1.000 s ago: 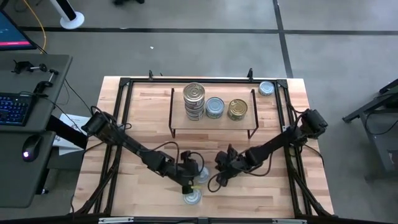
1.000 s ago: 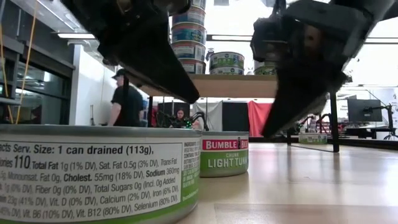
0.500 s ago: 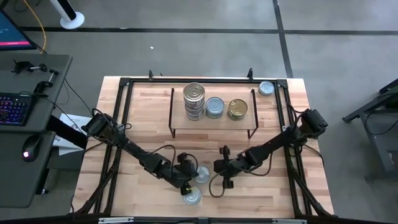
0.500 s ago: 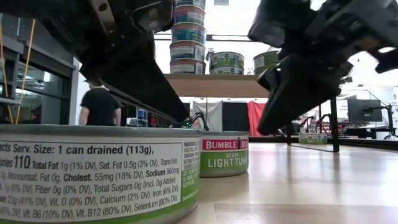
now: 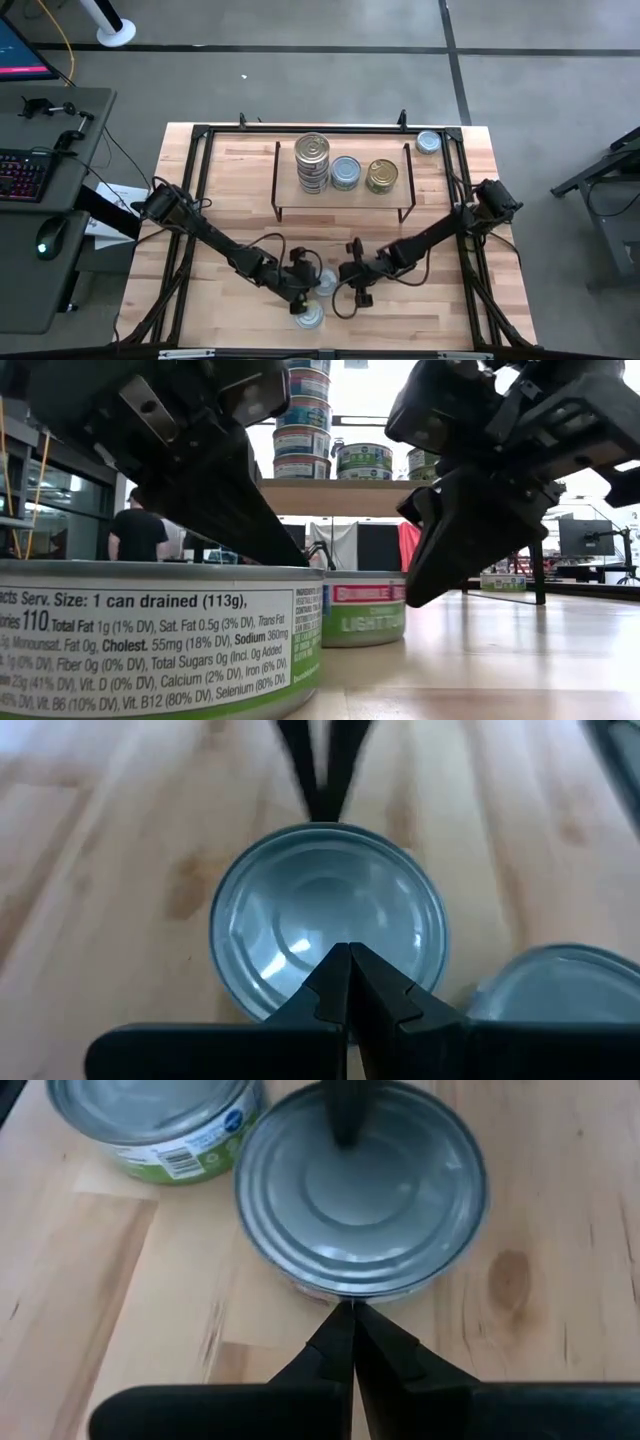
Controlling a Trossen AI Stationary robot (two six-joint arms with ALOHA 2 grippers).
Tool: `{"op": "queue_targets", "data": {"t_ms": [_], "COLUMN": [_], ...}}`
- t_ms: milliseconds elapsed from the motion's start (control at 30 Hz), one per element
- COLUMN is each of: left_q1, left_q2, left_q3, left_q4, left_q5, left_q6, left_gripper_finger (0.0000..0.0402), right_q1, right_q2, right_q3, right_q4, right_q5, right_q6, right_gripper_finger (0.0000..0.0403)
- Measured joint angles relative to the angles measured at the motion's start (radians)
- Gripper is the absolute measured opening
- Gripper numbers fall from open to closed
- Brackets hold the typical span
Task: Stack canned seafood by type on shelf
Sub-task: Stack the white-green tuna can on top of the white-green tuna can on the shelf
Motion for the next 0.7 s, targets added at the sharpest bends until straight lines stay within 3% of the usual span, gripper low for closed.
{"op": "queue_targets", "data": {"t_ms": [433, 700], "left_q1": [0.0, -0.018], "left_q2": [0.005, 0.004], "left_q3": [0.004, 0.002], "left_q4": [-0.048, -0.051], "left_q5": [0.001, -0.003], "left_q6": [0.019, 0.019], "left_gripper_finger": [0.0, 0.0], "right_q1": [0.02, 0.061], "right_q2": [0.006, 0.006], "right_q3": [0.0, 0.083], "right_q4": [0.04, -0.004], "right_q5": [0.043, 0.034], "right_q6": [0.031, 0.01], "right_gripper_finger": [0.0, 0.0]}}
